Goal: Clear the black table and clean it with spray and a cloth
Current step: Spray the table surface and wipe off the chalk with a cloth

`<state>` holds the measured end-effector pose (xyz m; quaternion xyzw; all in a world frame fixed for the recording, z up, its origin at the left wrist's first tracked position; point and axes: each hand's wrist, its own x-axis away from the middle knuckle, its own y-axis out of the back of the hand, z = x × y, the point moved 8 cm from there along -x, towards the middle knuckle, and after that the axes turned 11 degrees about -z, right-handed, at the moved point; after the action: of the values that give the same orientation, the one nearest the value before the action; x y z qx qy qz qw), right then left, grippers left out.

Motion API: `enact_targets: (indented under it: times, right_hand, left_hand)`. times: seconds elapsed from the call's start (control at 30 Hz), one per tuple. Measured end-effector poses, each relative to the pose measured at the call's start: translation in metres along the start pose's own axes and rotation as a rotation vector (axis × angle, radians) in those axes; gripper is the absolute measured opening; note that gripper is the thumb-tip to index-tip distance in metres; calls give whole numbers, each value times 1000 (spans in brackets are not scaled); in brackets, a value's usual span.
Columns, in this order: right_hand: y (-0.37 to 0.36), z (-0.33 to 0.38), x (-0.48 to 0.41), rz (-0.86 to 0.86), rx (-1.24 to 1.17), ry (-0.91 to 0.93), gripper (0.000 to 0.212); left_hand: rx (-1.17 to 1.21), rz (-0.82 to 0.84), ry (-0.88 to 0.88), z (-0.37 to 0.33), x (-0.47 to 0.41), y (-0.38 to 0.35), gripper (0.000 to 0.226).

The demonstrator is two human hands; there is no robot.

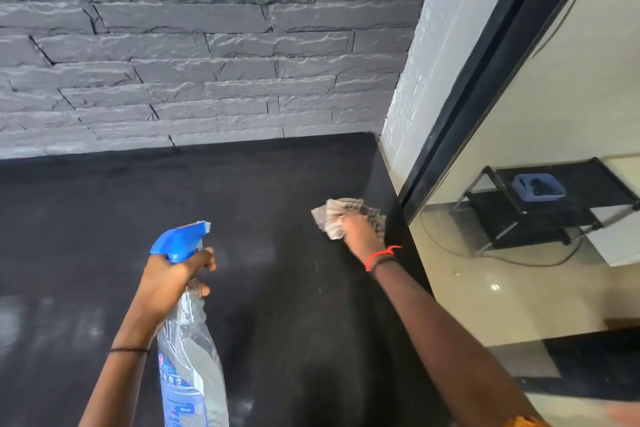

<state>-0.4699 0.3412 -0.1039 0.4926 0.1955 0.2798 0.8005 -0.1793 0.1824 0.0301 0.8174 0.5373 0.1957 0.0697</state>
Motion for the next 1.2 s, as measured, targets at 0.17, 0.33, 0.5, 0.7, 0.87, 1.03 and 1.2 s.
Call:
enact_targets:
  times: [0.17, 0.33, 0.5, 0.7, 0.87, 1.03, 1.2]
  right_hand:
    - [-44, 82, 116, 159, -124, 319, 38]
    - [-14, 27, 203, 70, -64, 483, 37]
    - [24, -50, 130, -36, -9, 283, 40]
    - [-14, 50, 91, 39, -17, 162, 38]
    - [-59, 103, 203, 147, -74, 434, 31]
    - [-44, 25, 269, 174, 96, 539, 37]
    - [13, -69, 173, 42, 84, 260, 28]
  left_hand:
    - [14, -8, 15, 2, 3, 4, 13]
    - [29, -16, 7, 2, 8, 7, 13]
    - [59, -35, 3, 5, 22, 16, 14]
    - [-6, -35, 1, 19, 34, 23, 14]
    - [32, -28, -3, 10, 26, 20, 12]
    - [49, -5, -22, -5, 6, 8, 13]
    - [40, 34, -40, -11, -3, 0, 14]
